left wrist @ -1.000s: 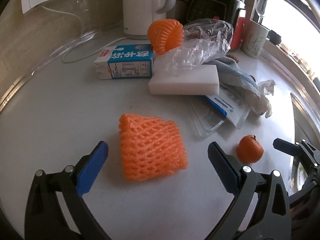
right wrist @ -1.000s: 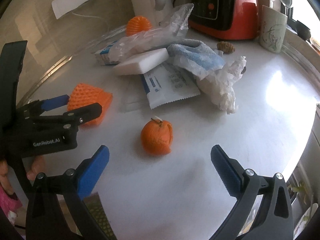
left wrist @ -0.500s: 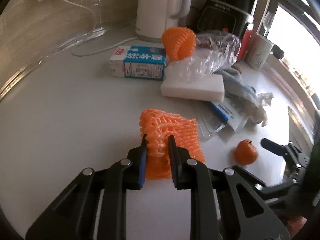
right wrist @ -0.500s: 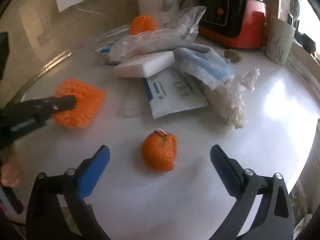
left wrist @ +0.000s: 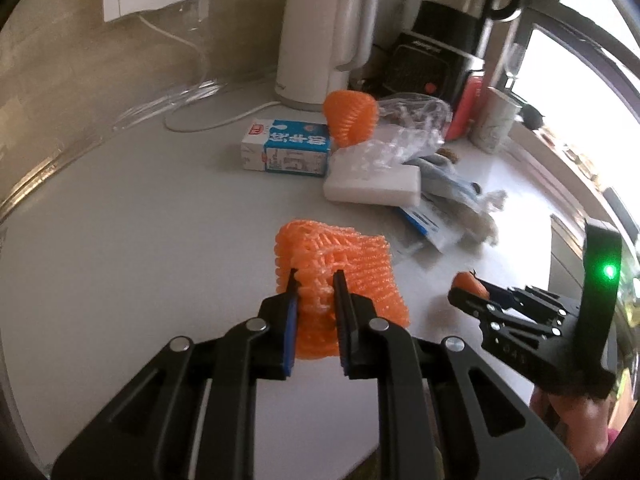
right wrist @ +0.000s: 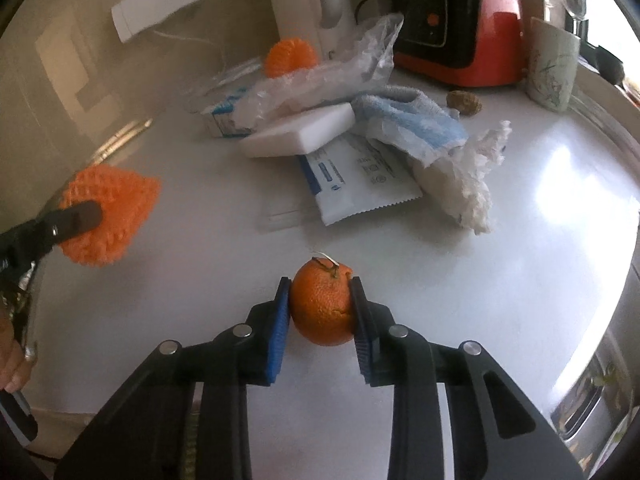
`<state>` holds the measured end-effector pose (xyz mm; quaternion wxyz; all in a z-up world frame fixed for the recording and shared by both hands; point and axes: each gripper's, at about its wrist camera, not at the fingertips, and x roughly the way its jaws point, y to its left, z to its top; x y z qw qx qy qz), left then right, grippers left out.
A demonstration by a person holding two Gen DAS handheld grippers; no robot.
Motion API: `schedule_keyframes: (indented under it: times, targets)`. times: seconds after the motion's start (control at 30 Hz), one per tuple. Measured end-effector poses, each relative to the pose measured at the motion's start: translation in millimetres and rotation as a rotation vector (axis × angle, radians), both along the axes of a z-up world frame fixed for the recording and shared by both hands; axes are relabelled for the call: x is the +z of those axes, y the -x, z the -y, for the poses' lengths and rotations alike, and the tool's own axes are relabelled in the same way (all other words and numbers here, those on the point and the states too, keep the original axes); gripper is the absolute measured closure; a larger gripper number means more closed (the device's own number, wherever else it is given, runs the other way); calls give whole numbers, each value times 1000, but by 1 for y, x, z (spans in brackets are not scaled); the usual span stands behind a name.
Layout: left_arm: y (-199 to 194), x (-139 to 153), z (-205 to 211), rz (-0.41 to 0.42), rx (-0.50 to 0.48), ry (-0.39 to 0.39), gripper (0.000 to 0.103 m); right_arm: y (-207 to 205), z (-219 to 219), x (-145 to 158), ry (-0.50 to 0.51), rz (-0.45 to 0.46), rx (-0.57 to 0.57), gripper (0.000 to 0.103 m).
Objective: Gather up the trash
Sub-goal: 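Lower the foam net and orange into the green basket and open both tools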
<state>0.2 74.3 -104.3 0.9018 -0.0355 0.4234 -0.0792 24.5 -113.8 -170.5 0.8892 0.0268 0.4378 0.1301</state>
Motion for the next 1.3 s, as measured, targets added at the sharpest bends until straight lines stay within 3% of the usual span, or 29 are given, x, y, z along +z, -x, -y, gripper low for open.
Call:
schedule_keyframes:
  times: [0.23,0.47,0.77,0.87,0.93,1.1,1.3]
  targets:
    - [67,3,13,-36,-179,41,87,82,-9,22,16,22,7,74]
    - [131,-30,30,-138,-347,41,87,168,-18,11,28,-27,-62,74]
    - [171,-80,34,-237,-417,-27,85,231,-24,-8,20,-69,-171,74]
    - [174,-94,32,-290,-419,-31,66,243,-27,-8,13,-69,-186,74]
    - [177,-96,30,-295,-410,-29,59,248,-30,-6,16,-63,-190,74]
    - [180,-79,25,-237,-400,-17,38,253,-34,-3,23,-56,-192,74]
    - [180,-60,22,-170,-389,-21,30,250,-40,-4,25,-57,-179,74]
